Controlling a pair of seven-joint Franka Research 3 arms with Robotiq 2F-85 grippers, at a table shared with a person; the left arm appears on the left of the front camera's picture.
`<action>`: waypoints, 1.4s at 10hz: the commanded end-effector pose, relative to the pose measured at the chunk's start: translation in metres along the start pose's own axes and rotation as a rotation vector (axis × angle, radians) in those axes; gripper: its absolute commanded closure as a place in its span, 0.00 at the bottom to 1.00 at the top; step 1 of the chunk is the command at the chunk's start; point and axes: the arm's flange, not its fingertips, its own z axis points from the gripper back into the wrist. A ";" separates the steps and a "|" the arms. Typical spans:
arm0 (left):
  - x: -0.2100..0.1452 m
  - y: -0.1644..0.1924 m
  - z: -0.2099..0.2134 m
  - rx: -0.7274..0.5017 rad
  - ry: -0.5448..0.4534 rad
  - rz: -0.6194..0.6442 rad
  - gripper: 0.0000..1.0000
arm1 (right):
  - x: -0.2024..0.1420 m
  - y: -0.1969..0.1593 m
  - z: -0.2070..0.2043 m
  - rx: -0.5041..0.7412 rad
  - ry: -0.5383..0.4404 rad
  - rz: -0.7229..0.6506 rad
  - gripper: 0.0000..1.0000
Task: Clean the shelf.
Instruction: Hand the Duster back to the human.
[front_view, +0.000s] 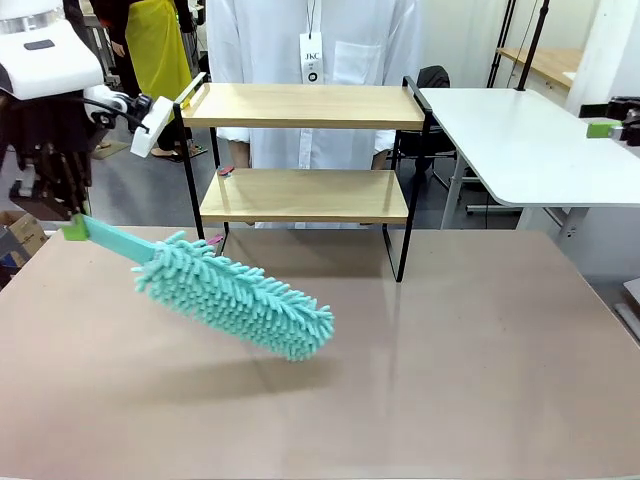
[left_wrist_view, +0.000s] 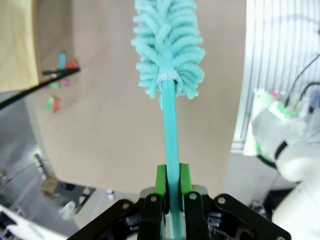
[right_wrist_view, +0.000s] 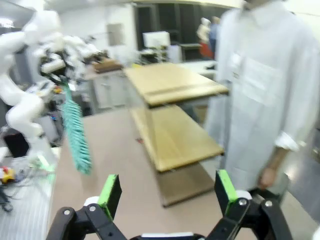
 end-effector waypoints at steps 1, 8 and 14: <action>0.001 -0.006 -0.012 -0.004 -0.135 0.028 0.87 | -0.004 0.032 -0.012 0.095 -0.044 -0.068 0.00; 0.005 -0.014 -0.087 -0.020 -0.575 0.088 0.87 | -0.055 0.107 -0.140 0.093 -0.138 -0.129 0.00; 0.003 -0.007 -0.090 -0.041 -0.557 0.124 0.87 | -0.061 0.106 -0.140 0.125 -0.117 -0.154 0.00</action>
